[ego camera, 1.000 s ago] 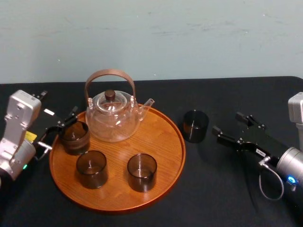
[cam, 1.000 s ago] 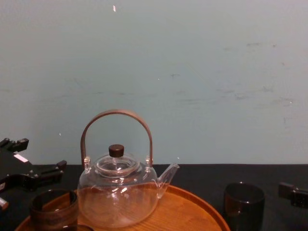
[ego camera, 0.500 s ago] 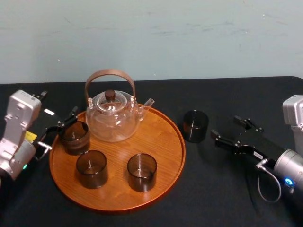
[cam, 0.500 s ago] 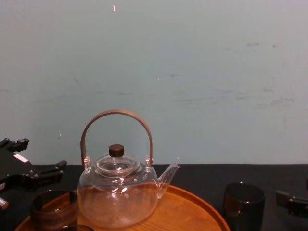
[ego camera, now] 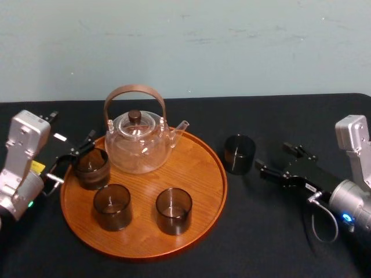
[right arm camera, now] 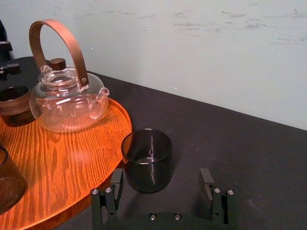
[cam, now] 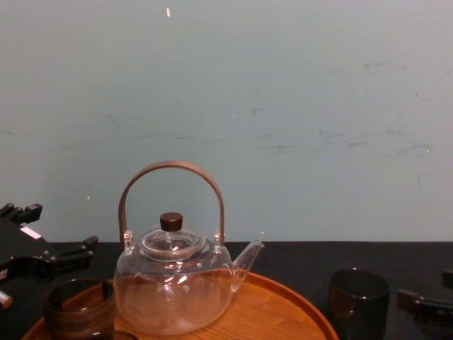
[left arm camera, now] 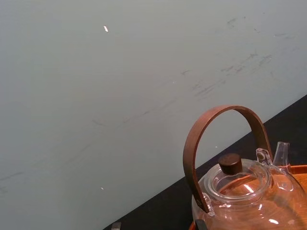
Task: Pick up the glass from the table and place it on the tray.
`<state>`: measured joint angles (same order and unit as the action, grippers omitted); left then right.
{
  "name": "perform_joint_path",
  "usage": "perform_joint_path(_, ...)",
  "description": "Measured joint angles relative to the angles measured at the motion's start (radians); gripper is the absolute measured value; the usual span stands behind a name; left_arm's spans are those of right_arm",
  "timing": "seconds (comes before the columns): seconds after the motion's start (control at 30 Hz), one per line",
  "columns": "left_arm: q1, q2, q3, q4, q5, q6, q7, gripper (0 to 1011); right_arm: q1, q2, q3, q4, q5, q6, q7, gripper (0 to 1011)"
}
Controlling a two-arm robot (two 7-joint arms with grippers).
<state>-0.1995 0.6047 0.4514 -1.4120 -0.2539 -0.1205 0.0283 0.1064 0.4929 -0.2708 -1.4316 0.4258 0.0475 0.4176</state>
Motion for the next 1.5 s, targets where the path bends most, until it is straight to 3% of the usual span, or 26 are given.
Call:
perform_joint_path(1.07,0.000,0.000,0.000,0.000,0.000,0.000,0.000,1002,0.158,-0.078,-0.091,0.178,-0.071,-0.005,0.049,1002)
perform_joint_path(1.5,0.000,0.000,0.000,0.000,0.000,0.000,0.000,1001,0.195,-0.099,-0.101,0.228,-0.096,-0.019,0.049,1002)
